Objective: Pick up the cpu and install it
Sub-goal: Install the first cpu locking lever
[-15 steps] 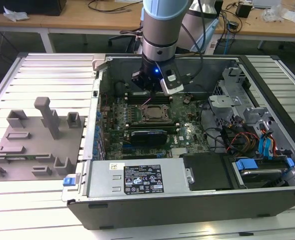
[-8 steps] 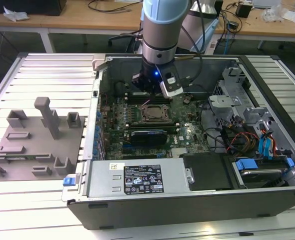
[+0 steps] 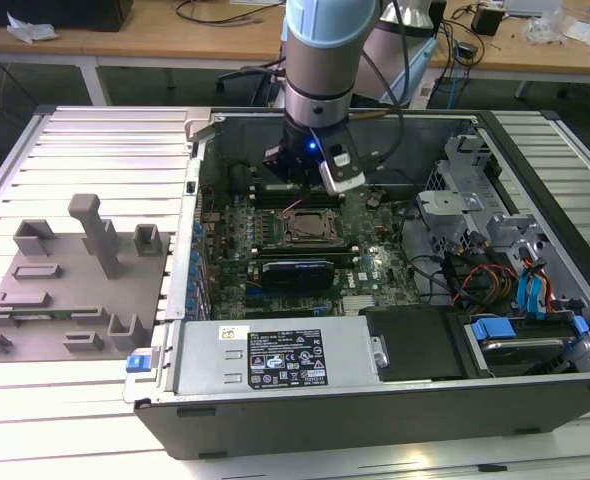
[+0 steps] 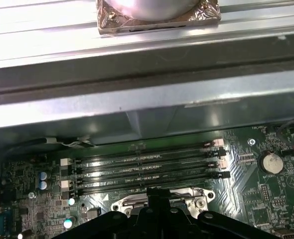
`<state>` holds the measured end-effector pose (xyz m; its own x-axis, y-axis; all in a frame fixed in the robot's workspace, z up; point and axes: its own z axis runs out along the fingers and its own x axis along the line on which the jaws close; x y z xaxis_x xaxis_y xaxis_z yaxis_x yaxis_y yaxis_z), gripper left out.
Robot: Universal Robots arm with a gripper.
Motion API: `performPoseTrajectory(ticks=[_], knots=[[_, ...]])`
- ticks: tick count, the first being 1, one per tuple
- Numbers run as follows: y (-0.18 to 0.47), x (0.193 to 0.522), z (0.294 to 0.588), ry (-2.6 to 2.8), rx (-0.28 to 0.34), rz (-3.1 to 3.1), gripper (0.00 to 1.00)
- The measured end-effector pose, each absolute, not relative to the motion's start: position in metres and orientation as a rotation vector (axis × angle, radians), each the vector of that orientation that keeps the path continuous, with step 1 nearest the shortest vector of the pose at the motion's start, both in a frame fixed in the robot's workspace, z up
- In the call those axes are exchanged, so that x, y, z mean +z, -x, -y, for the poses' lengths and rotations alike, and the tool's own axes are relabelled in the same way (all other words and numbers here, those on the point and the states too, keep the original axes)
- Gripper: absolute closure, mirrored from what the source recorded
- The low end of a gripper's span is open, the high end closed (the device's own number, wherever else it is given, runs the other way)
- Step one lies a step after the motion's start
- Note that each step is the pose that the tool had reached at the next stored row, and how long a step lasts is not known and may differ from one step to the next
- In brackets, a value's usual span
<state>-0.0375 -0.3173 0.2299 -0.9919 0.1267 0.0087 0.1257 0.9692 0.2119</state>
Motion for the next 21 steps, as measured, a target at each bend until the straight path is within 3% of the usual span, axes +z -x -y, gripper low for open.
performPoseTrajectory(ticks=[21], knots=[[0.038, 0.218, 0.315, -0.182, 0.333, -3.036, 0.89]])
